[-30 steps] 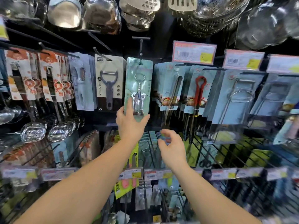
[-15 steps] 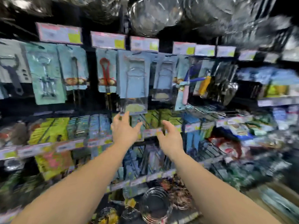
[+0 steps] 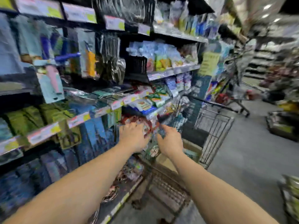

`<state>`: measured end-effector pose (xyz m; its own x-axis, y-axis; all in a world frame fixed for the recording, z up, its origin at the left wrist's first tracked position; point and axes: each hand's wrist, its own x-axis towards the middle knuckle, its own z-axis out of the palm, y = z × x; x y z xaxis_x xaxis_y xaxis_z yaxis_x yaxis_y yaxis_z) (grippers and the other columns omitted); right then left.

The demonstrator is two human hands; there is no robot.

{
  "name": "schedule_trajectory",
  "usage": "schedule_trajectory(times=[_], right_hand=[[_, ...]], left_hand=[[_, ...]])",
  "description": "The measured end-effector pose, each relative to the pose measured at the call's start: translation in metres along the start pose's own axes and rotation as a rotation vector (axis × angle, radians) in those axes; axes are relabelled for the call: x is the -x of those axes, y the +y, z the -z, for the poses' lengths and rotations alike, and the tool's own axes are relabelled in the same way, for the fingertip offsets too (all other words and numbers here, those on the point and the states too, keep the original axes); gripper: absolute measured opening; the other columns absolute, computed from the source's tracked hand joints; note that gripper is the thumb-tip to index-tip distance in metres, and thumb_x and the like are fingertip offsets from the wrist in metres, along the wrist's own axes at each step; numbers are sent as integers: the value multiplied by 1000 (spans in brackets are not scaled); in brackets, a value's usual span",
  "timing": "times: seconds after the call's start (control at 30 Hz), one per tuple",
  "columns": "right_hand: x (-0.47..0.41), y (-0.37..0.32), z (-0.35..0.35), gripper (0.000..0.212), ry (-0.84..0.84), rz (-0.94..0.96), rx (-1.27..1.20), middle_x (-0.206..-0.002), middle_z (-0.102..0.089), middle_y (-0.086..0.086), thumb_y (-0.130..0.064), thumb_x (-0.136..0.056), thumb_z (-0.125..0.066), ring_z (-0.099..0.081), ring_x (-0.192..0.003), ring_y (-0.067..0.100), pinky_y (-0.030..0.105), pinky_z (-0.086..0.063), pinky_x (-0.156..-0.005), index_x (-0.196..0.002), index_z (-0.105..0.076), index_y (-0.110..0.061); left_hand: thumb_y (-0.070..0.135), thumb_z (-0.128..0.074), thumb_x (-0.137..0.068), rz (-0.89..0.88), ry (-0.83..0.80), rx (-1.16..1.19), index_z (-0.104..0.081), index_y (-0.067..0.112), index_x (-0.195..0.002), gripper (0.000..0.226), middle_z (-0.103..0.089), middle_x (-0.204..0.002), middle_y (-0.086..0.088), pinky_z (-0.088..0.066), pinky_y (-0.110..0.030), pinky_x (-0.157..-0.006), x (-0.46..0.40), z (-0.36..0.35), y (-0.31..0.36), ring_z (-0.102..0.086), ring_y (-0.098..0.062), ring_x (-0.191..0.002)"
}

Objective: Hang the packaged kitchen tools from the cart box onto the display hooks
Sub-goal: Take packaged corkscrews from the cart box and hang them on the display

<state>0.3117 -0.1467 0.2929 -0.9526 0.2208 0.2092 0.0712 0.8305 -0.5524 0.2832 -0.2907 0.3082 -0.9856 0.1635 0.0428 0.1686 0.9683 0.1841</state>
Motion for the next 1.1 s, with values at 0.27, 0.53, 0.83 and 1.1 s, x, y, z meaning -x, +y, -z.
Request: schedule_trajectory(times=[0.27,0.53,0.83,1.1], right_hand=[[-120,95,10,52,47,-209,111,-142,-48,3,-40,-92,-56,-44,-129,26,40,-43,-104,-142,-46,-29],[-215,171,-20,53,-1,-333,136,-140,-48,5,-37,-94,-56,-45,-128,26,42,-42,-105,-145,-42,-29],[-300,298,-86,56,-274,-446,178,-135,-53,6,-31,-89,-63,-53,-121,27,43,-48,-100,-142,-43,-26],[-392,440,-164,59,-653,-315,315,-137,-51,9,-28,-92,-57,-51,-124,29,40,-44,-102,-147,-36,-20]], left_hand=[[64,-48,-90,-222,-77,-11,-42,22,-141,66,-44,-145,-10,-33,-45,-111,-152,-48,84,-37,-32,-136],[59,-48,-93,-300,-178,31,-33,23,-150,69,-37,-151,-10,-30,-46,-114,-259,-97,116,-32,-32,-141],[58,-51,-93,-103,-336,90,-33,21,-149,70,-38,-149,-13,-31,-46,-113,-336,-200,124,-34,-35,-137],[55,-55,-92,194,-529,95,-33,24,-150,69,-41,-147,-6,-39,-42,-108,-383,-330,189,-36,-31,-135]])
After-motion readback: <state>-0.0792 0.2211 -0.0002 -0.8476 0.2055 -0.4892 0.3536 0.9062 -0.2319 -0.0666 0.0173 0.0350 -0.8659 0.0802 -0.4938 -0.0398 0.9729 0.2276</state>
